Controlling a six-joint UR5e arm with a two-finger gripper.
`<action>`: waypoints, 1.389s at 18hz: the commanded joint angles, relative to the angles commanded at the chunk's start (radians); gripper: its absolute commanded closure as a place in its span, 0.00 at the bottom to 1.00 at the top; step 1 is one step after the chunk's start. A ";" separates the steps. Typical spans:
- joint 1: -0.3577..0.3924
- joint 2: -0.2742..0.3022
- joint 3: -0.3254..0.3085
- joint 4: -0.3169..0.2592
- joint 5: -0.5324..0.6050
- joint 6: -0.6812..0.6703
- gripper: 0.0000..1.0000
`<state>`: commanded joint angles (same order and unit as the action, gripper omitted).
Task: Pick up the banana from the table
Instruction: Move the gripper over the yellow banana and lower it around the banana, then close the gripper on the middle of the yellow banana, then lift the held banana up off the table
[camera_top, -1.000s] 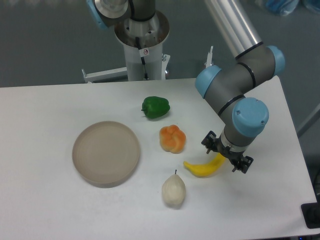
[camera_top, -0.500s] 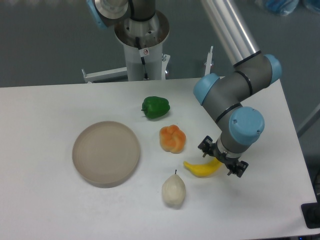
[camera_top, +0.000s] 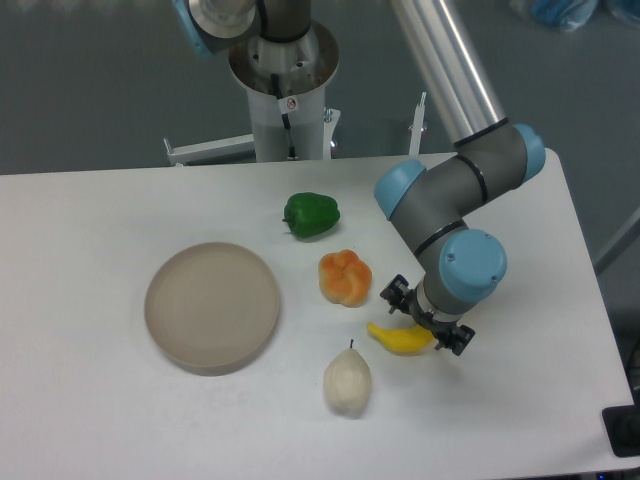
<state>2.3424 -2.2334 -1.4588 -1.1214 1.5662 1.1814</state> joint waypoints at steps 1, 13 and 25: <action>0.000 -0.002 0.000 0.000 0.002 -0.002 0.13; 0.008 0.006 0.046 0.003 0.003 -0.002 0.75; 0.115 0.064 0.244 -0.150 -0.006 0.133 0.79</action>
<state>2.4573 -2.1690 -1.2150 -1.2717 1.5601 1.3146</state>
